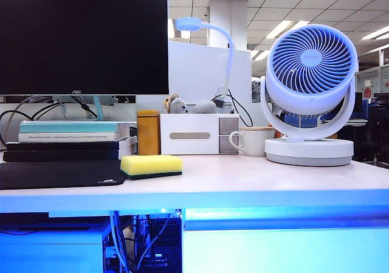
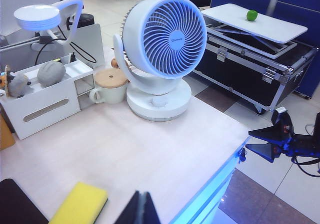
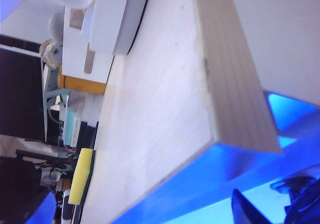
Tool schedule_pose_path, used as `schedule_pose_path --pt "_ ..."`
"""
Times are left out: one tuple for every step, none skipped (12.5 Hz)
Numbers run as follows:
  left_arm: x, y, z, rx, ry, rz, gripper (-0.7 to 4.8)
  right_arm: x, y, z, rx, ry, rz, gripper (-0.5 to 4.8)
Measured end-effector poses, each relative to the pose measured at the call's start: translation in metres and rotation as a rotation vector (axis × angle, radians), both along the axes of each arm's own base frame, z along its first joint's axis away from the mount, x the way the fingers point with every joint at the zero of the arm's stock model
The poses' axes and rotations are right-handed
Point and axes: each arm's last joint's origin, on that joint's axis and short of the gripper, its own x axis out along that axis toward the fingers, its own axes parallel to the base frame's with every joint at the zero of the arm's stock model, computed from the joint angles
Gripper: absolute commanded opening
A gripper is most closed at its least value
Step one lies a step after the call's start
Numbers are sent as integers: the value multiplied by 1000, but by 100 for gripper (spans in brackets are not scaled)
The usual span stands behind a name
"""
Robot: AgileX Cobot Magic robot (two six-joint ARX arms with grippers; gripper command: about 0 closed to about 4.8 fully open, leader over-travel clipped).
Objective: Open the drawer, place the cleaning sponge inside, then close the drawer.
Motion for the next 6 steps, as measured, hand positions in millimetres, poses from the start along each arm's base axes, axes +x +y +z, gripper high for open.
schedule_pose_path --pt "0 0 0 0 0 0 -6 1 -1 -3 5 5 3 479" --pt "0 0 0 0 1 0 -6 2 -2 -9 16 18 6 479" --pt "0 0 0 0 0 0 -6 5 -3 -12 17 18 10 479" --pt "0 0 -1 5 8 0 -6 5 -4 -14 22 23 14 479" --pt "0 0 -1 5 9 0 -6 8 -6 -13 16 9 22 479" --pt "0 0 -1 5 9 0 -6 9 -6 -12 15 3 30 479"
